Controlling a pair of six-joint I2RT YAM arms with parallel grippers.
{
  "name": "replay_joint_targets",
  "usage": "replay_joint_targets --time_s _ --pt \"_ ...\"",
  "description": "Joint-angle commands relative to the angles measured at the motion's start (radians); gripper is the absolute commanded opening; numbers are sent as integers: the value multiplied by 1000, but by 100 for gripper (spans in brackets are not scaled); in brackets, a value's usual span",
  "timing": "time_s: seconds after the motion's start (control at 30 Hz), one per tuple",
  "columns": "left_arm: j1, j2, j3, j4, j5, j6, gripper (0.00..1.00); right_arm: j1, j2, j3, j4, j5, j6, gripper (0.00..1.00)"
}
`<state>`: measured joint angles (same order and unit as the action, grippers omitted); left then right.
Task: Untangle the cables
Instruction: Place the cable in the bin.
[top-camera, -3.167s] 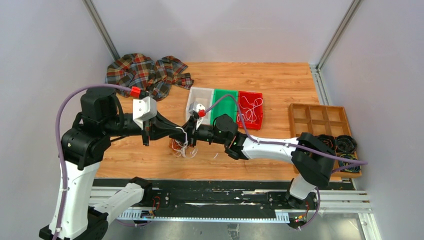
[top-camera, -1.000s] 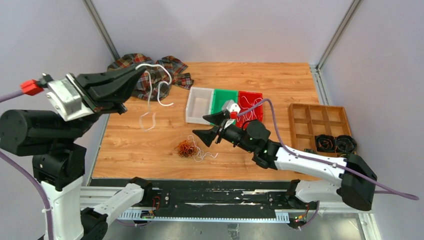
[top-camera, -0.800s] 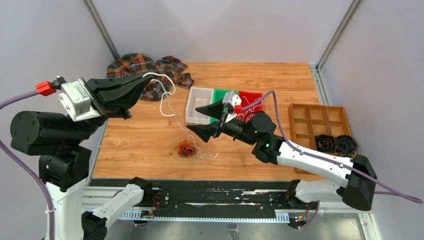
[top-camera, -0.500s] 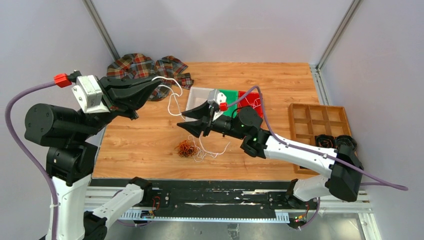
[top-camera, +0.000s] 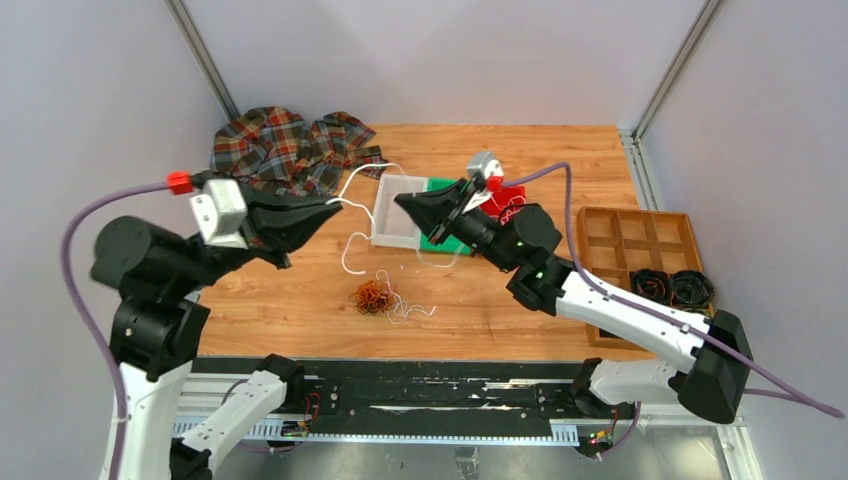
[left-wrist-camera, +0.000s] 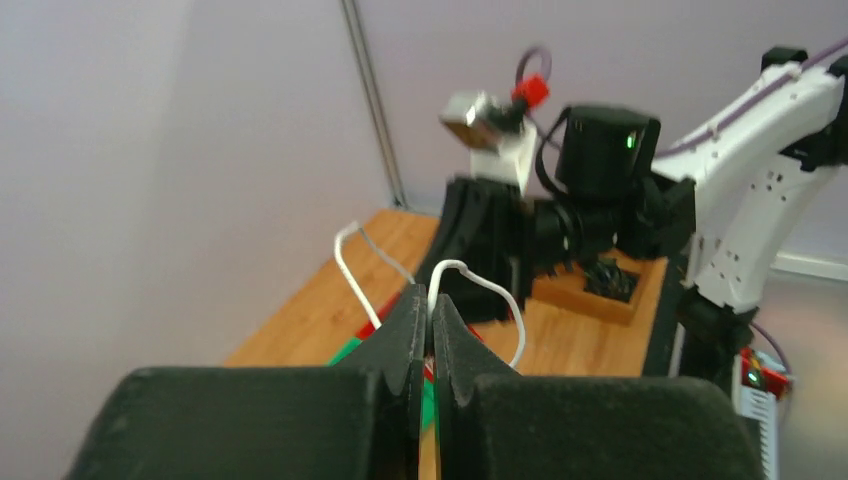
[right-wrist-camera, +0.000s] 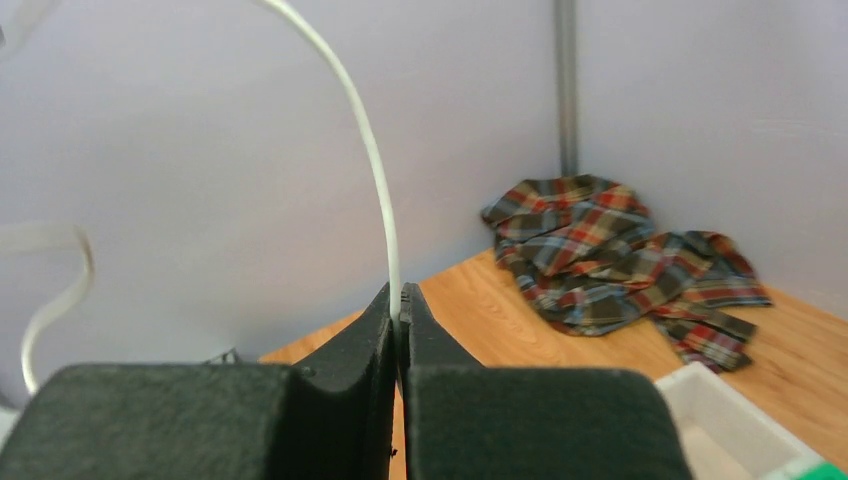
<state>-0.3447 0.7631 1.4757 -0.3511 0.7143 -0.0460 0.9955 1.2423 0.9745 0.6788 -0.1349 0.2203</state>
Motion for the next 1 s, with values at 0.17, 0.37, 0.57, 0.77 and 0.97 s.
replay_joint_targets --time_s 0.17,0.37,0.57,0.77,0.97 --pt "-83 47 -240 -200 25 114 7 -192 -122 -75 -29 123 275 1" --pt "-198 145 -221 -258 -3 177 65 -286 -176 -92 -49 126 315 1" --pt "-199 145 -178 -464 -25 341 98 -416 -222 -48 -139 99 256 1" --pt "-198 126 -147 -560 -118 382 98 -499 -213 -18 -183 87 175 1" --pt "-199 115 -137 -578 -229 384 98 -530 -181 2 -225 93 66 1"
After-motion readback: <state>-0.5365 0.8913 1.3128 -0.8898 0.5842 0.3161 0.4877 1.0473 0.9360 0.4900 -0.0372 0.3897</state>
